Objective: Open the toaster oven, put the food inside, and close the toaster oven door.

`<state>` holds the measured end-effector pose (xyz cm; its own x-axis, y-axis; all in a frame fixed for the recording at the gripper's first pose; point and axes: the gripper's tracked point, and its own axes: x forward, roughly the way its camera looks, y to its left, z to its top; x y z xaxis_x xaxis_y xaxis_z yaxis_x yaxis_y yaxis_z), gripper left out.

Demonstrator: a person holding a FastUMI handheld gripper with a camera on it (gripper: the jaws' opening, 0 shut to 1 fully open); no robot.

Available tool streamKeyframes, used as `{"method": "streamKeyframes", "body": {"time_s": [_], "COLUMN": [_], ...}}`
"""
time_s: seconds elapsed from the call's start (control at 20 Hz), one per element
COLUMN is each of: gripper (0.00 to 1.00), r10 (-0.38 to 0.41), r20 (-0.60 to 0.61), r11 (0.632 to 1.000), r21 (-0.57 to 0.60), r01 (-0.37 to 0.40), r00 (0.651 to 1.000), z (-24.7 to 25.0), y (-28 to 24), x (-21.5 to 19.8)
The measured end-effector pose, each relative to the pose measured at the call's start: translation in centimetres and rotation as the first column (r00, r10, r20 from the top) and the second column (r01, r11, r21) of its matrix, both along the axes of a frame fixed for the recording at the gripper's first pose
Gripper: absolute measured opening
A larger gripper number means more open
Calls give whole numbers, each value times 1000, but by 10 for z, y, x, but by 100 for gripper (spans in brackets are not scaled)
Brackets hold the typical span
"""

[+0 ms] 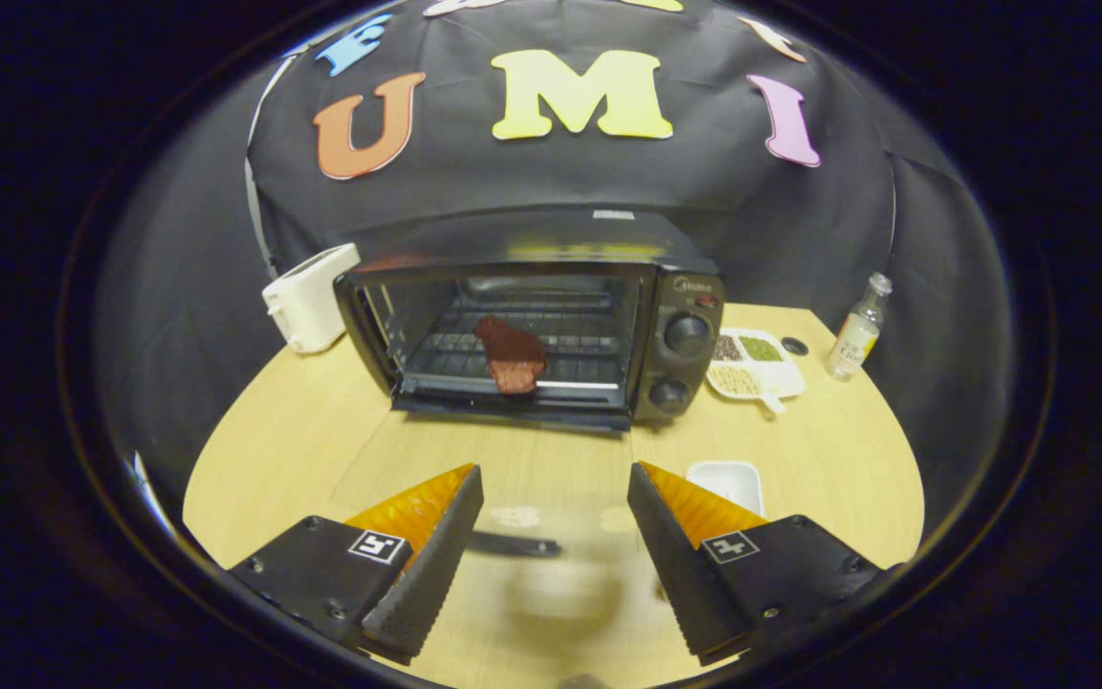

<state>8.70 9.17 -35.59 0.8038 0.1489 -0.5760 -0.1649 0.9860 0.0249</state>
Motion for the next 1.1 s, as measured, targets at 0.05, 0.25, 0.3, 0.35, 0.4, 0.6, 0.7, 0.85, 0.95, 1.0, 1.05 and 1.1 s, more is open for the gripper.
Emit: {"method": "streamKeyframes", "body": {"time_s": [0.05, 0.25, 0.3, 0.35, 0.4, 0.6, 0.7, 0.85, 0.95, 1.0, 1.05, 1.1], "gripper": [98, 97, 98, 98, 98, 98, 97, 98, 98, 97, 97, 97], "r10": [5, 0, -2, 0, -2, 10, 16, 32, 38, 42, 50, 54], "r20": [-12, -73, -86, -95, -105, -144, -150, -146, -147, -153, -153, -154], "r11": [1000, 1000, 1000, 1000, 1000, 1000, 1000, 999, 999, 999, 999, 999], "r21": [-3, -2, 4, 9, 11, 23, 29, 30, 32, 28, 22, 15], "r01": [-5, 0, 2, 1, 3, -7, -12, -28, -34, -38, -47, -53], "r00": [1000, 997, 996, 995, 994, 989, 989, 989, 988, 987, 987, 987], "z": [-5, -36, -43, -51, -58, -86, -95, -104, -108, -110, -113, -115], "y": [-3, -12, -11, -10, -9, 1, 9, 21, 28, 31, 34, 37], "x": [-10, -48, -54, -59, -63, -71, -66, -56, -51, -47, -44, -40]}}
